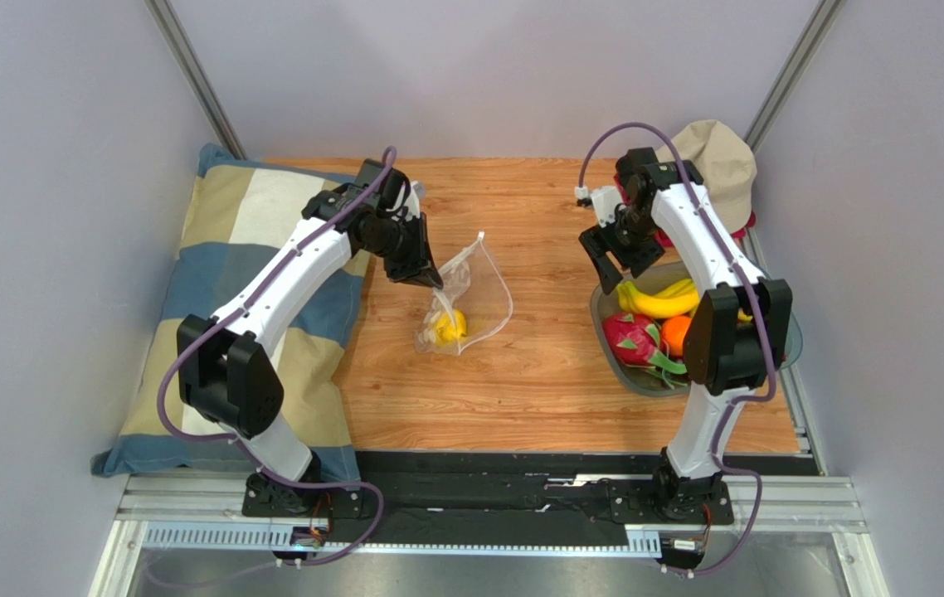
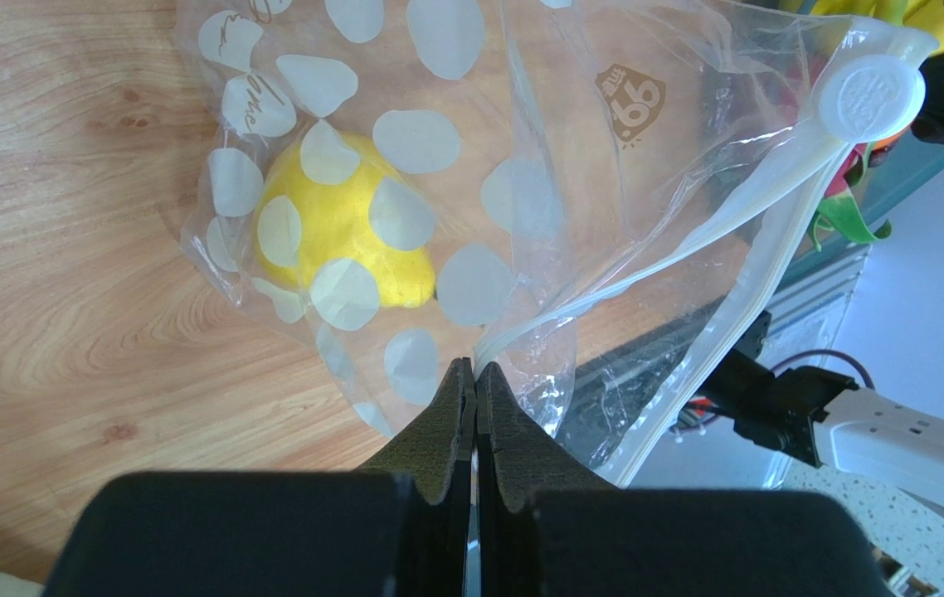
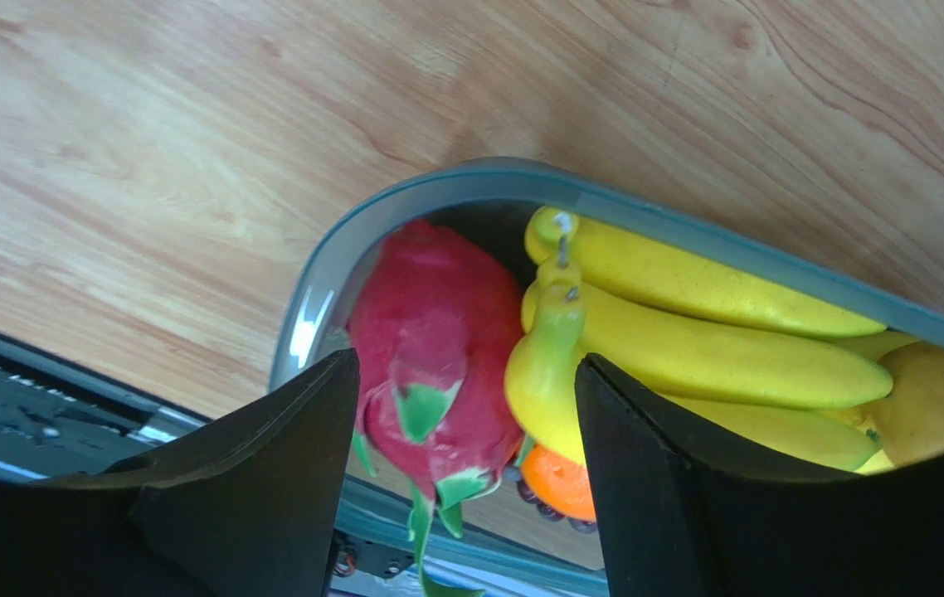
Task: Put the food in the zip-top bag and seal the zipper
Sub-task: Pick up the fake fruit from the bin.
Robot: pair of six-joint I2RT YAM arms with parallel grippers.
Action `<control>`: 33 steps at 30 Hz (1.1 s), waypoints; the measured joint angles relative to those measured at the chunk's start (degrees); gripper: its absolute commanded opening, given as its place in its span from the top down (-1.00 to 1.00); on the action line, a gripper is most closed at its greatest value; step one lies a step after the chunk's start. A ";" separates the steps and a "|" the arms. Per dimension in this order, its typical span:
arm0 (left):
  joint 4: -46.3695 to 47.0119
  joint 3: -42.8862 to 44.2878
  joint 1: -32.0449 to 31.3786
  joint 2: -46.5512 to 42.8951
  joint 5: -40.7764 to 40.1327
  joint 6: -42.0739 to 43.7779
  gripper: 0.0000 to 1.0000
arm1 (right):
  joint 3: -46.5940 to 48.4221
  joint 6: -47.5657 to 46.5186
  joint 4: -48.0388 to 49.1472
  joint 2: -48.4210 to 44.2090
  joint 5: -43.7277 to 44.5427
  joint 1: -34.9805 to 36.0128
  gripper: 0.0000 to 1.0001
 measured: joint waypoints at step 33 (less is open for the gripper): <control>5.42 -2.14 2.05 0.09 7.39 -3.43 1.00 | 8.98 1.92 -0.85 4.70 -6.69 -3.76 1.00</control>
